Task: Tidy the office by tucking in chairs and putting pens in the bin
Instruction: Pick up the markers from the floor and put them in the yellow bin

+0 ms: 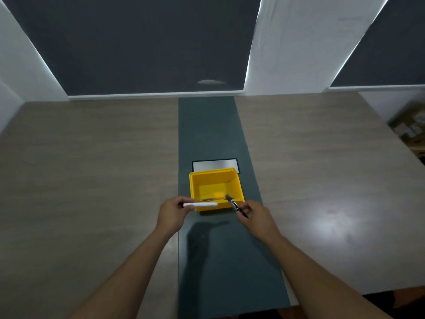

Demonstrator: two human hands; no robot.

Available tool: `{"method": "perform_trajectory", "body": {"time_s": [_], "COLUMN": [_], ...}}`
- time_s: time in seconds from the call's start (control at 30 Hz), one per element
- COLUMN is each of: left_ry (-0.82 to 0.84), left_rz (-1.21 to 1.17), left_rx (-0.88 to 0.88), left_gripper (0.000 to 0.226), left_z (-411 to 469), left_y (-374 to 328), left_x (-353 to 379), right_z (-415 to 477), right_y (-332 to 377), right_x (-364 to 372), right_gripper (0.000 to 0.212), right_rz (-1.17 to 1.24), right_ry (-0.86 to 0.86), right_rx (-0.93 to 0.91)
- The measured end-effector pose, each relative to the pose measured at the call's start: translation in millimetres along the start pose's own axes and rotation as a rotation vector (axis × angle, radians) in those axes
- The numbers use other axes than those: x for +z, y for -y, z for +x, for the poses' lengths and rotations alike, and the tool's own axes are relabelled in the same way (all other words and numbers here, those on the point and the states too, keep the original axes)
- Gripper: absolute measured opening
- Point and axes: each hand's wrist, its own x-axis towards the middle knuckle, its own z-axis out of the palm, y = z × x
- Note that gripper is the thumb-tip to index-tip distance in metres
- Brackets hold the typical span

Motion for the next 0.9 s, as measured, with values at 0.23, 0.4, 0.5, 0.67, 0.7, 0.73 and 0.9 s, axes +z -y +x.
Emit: {"method": "perform_trajectory", "body": {"time_s": [0.23,0.4,0.5,0.67,0.7,0.73,0.9], "left_ry": [-0.033,-0.017,-0.007,0.019,0.018,0.019,0.040], "left_rz": [-0.068,-0.001,0.039,0.084,0.097,0.112,0.183], "left_rx": [-0.067,-0.072,-0.095,-0.128,-0.121,-0.114,-0.118], "left_gripper": [0.014,0.009,0.008,0.012,0.013,0.013,0.017], "left_z": [48,79,95,110,109,110,115], "left_y": [-4,-2,0,5,4,0,-1], "left_x": [9,21,30,49,51,55,64], "right_z": [55,95,117,146,147,150,164], "right_y": [3,-4,-8,-10,-8,-7,-10], "right_x": [-13,-12,-6,3,2,1,16], "right_gripper": [0.019,0.021,0.022,0.023,0.024,0.025,0.027], "right_rz": [-0.032,-0.099,-0.137,-0.191,-0.200,-0.212,-0.190], "right_ry": [0.044,0.143,0.221,0.363,0.386,0.400,0.481], "right_rx": [-0.020,-0.035,-0.070,-0.087,-0.094,-0.104,-0.121]}}
